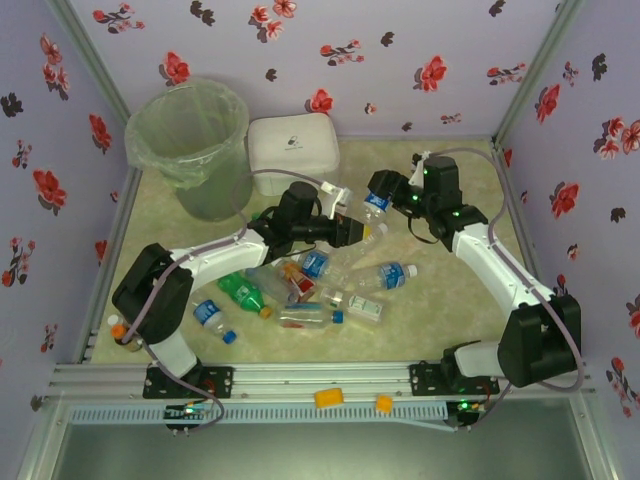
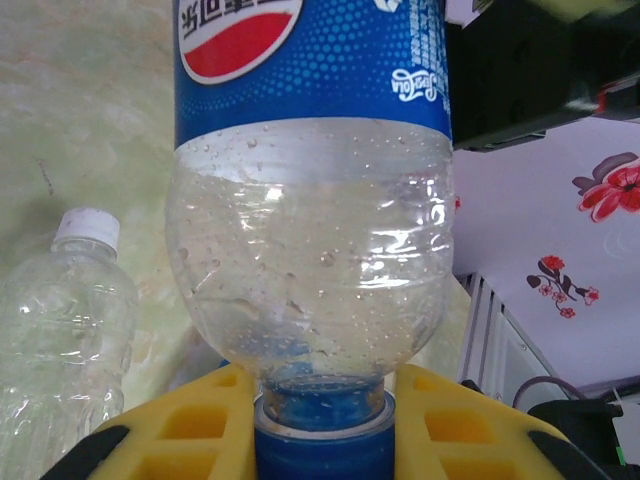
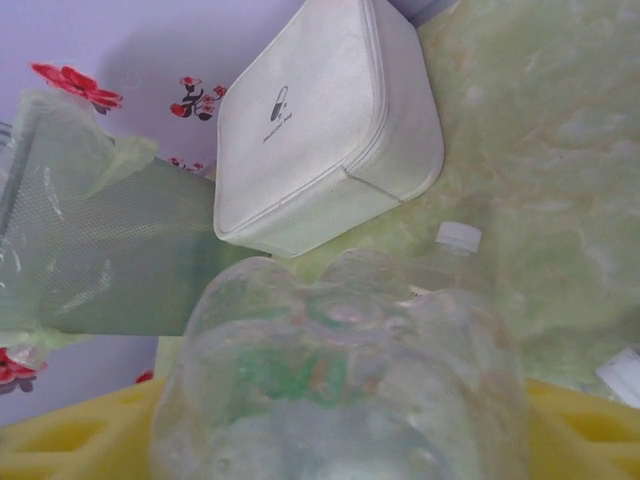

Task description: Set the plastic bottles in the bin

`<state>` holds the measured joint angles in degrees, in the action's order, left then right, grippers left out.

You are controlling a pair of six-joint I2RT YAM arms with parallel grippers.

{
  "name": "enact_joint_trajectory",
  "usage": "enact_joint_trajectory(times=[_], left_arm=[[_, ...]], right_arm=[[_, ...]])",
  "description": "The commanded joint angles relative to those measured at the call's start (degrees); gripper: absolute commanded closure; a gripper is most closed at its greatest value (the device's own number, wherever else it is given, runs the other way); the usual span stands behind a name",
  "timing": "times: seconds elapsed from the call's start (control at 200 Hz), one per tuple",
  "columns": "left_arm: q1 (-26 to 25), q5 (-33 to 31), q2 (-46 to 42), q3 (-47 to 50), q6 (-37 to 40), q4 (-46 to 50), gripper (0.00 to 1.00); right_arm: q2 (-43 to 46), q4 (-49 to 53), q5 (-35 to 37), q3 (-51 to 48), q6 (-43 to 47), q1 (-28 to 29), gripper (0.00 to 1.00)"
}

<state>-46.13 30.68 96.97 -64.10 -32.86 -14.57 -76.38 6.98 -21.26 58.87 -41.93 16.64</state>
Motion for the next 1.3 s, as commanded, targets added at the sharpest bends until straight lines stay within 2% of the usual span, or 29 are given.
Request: enact_joint_trajectory(times=[0.0, 0.06, 0.24, 0.36, 0.705, 0.91, 1.12, 1.295], left_arm=[[0.4, 0.18, -0.14, -0.77, -0.48, -2.32, 0.86], [1.04, -1.1, -0.92, 0.49, -1.03, -3.29, 0.87], [4.59, -3.97, -5.56, 3.75, -0.38, -2.27, 0.98], [7.8, -5.75, -10.06, 3.09, 3.58, 3.1, 1.0], [20.91, -13.49, -17.81, -12.03, 16.11, 22.33, 1.0], [30.4, -22.46, -18.0, -21.38, 20.11, 29.11, 1.0], [42.55, -22.74, -14.76, -26.46, 17.79, 32.58, 1.0], [47.05, -22.65, -11.16, -27.86, 17.16, 35.66, 1.0]], right_arm=[[1.0, -1.89, 0.33, 0.88, -1.16, 0.33, 0.08], [1.49, -1.74, 1.28, 1.0, -0.98, 0.14, 0.01], [4.24, -0.06, 5.47, 0.72, -0.77, -1.51, 0.0], [5.14, 1.65, 8.03, 0.25, 0.59, -2.37, 0.0], [2.94, 6.65, 13.33, -0.6, 1.5, -3.01, 0.0], [2.86, 5.56, 11.94, -3.79, 0.54, -4.02, 0.0], [5.75, 2.83, 9.79, -8.77, -1.57, -5.46, 0.0], [7.9, -4.03, 4.41, -14.16, -5.18, -7.85, 0.0]])
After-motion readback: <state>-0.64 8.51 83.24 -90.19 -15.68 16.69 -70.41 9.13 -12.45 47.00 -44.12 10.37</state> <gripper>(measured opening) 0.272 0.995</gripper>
